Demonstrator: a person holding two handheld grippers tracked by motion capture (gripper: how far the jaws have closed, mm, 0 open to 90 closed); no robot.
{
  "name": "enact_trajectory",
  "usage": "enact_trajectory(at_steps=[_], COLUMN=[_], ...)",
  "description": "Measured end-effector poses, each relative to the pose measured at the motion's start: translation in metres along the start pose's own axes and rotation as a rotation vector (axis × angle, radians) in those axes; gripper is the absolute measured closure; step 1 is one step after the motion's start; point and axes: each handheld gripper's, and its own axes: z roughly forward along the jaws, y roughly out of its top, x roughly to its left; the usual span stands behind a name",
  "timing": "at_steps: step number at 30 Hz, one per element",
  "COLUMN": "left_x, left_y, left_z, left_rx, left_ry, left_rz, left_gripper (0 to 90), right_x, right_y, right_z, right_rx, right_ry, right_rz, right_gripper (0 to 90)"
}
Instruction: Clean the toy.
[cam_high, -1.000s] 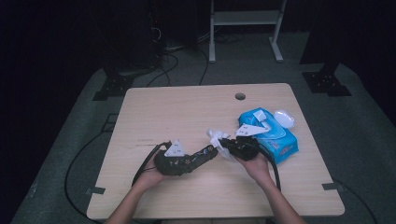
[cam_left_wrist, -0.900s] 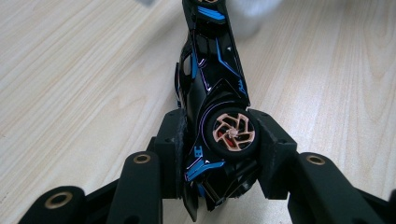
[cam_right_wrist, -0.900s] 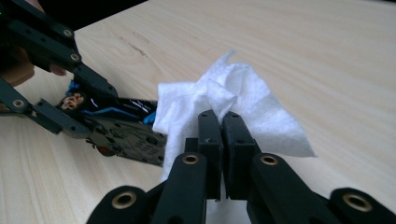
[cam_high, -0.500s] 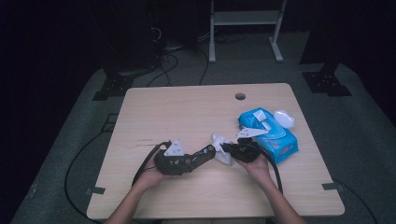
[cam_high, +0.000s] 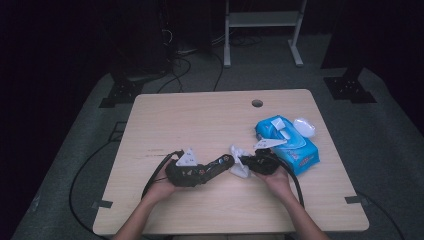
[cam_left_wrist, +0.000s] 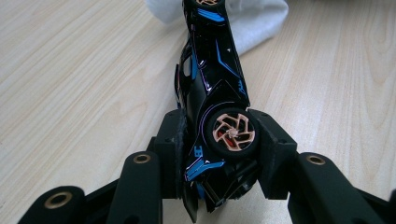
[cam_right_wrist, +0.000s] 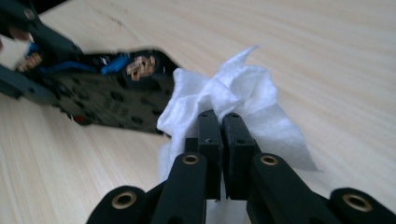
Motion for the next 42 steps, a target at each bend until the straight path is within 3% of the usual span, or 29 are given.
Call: enact_trajectory(at_steps=[2, 8, 16, 23, 29, 36, 42], left_x=[0.001, 0.002, 0.004, 0.006, 0.008, 0.008, 0.009], left_y=[0.000, -0.002, -0.003, -0.004, -0.005, -0.005, -0.006], left_z=[0.000, -0.002, -0.003, -0.004, -0.005, -0.005, -0.006], left_rx=[-0.001, 0.004, -0.002, -0.002, -0.002, -0.001, -0.004], left_ry=[0.000, -0.003, -0.017, -0.023, -0.033, -0.038, -0.039], left_rz=[0.000, 0.006, 0.003, 0.007, 0.006, 0.012, 0.002], left_gripper=[58.8, 58.9, 59.0, 58.8, 58.8, 58.9, 58.7], right_x=[-0.001, -0.003, -0.004, -0.001, -0.003, -0.005, -0.003], right_y=[0.002, -0.006, 0.007, -0.001, -0.004, 0.007, 0.003], right_z=[0.000, 0.009, 0.001, 0.009, 0.014, 0.007, 0.013], right_rx=[-0.012, 0.026, -0.034, -0.015, 0.067, -0.012, -0.008], right_ry=[0.008, 0.025, 0.047, 0.057, 0.048, 0.051, 0.070], right_rz=[0.010, 0.019, 0.023, 0.027, 0.011, 0.023, 0.039], right_gripper=[86.5, 86.5, 86.5, 86.5, 86.4, 86.5, 86.5])
